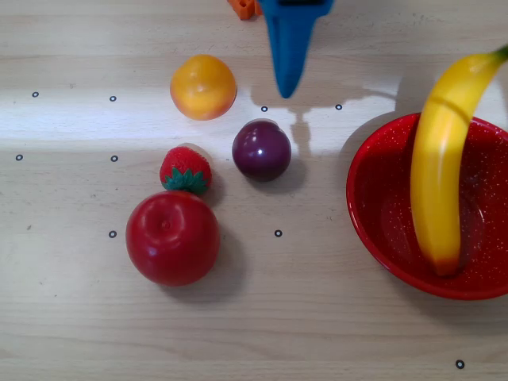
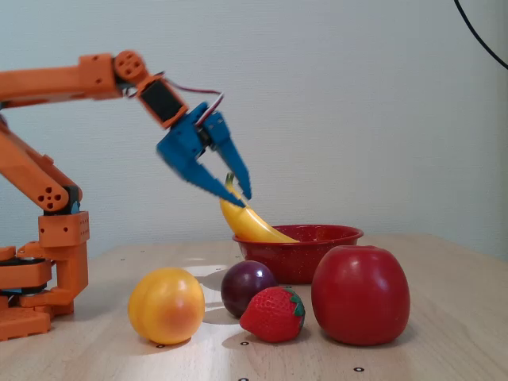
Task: Put the banana in the red bowl.
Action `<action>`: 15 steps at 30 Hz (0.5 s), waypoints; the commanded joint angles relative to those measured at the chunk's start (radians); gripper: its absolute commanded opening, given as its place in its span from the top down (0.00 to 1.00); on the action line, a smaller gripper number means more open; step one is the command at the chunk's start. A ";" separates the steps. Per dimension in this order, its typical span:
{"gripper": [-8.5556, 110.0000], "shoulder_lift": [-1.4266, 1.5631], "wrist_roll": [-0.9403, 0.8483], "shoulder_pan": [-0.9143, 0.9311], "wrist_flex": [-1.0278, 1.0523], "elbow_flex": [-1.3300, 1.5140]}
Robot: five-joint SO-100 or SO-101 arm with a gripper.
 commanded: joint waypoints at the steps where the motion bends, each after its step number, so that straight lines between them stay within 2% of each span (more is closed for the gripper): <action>1: 0.93 0.104 -0.031 -0.037 -0.063 0.043; 15: 0.93 0.652 -0.043 -0.106 -0.305 0.676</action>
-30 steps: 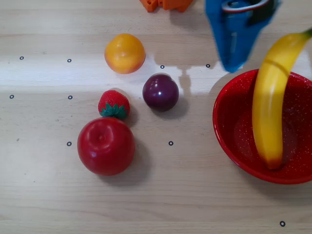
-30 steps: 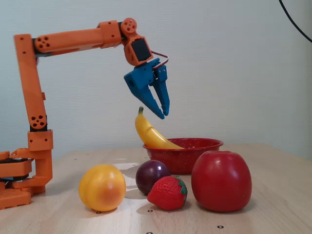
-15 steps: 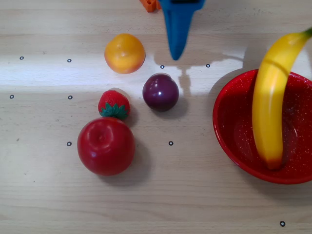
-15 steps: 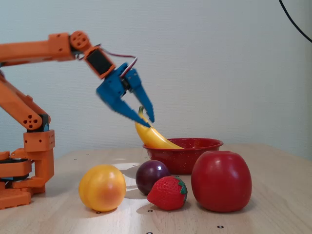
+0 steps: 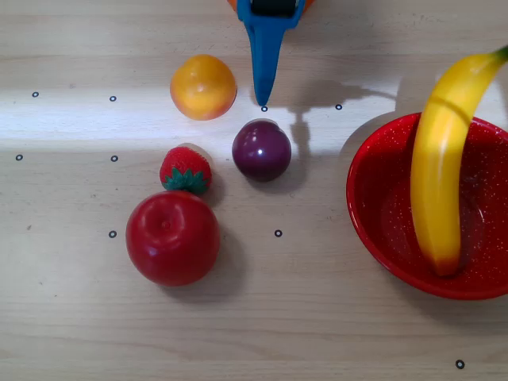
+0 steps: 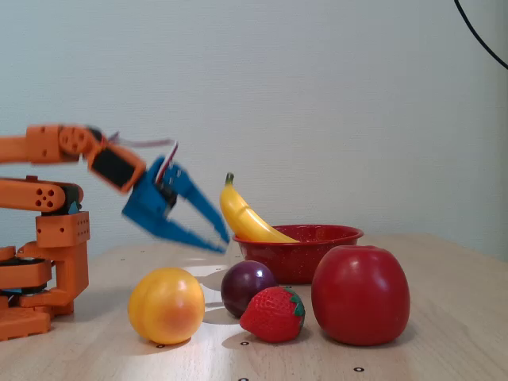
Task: Put the banana in the red bowl.
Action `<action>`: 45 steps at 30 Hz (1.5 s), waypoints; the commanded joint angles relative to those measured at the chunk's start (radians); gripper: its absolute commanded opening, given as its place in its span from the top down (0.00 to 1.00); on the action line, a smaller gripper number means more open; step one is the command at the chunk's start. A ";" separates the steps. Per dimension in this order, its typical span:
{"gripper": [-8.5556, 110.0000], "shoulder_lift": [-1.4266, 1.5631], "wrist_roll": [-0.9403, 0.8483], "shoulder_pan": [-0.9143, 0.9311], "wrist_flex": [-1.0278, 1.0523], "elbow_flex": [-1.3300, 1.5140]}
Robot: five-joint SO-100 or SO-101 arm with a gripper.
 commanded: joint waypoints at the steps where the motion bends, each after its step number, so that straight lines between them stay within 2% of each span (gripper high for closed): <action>1: 0.93 0.061 -0.034 -0.035 -0.038 -0.003; 10: 0.93 0.230 -0.115 -0.052 -0.086 0.195; 16: 0.93 0.276 -0.258 -0.040 0.029 0.195; 22: 0.93 0.276 -0.212 -0.043 0.209 0.195; 29: 0.93 0.276 -0.275 -0.043 0.215 0.195; 45: 0.93 0.275 -0.270 -0.043 0.216 0.195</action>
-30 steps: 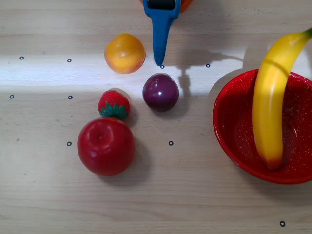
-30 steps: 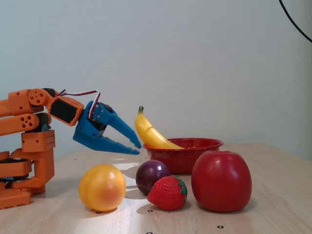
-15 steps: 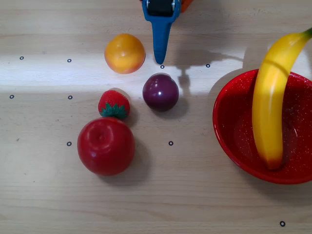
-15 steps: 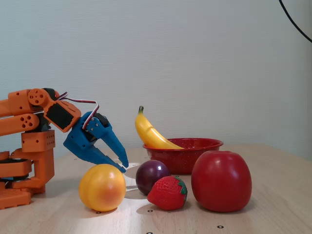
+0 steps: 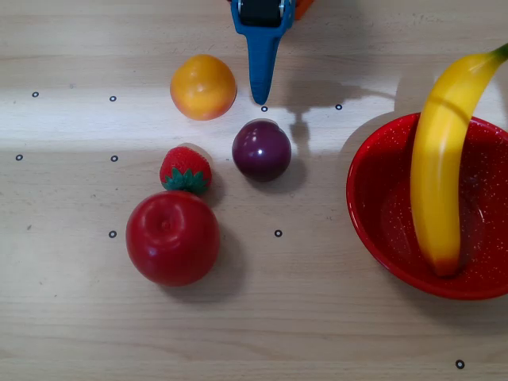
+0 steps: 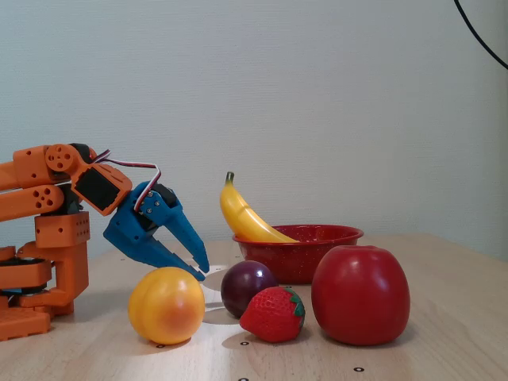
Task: Put the banana in the red bowl.
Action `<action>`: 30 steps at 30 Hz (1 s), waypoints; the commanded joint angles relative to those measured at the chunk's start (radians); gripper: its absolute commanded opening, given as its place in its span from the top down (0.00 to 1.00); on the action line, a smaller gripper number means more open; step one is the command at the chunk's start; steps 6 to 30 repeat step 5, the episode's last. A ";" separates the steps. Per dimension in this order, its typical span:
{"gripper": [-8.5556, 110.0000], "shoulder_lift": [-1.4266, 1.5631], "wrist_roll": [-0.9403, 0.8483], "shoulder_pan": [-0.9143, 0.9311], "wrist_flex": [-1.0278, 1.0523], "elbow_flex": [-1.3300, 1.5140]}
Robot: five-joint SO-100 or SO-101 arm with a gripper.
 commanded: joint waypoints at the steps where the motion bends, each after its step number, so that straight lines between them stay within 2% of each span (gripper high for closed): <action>1: 0.93 0.009 -0.014 -0.014 -0.008 0.008; 30: 0.93 0.009 -0.014 -0.014 -0.008 0.008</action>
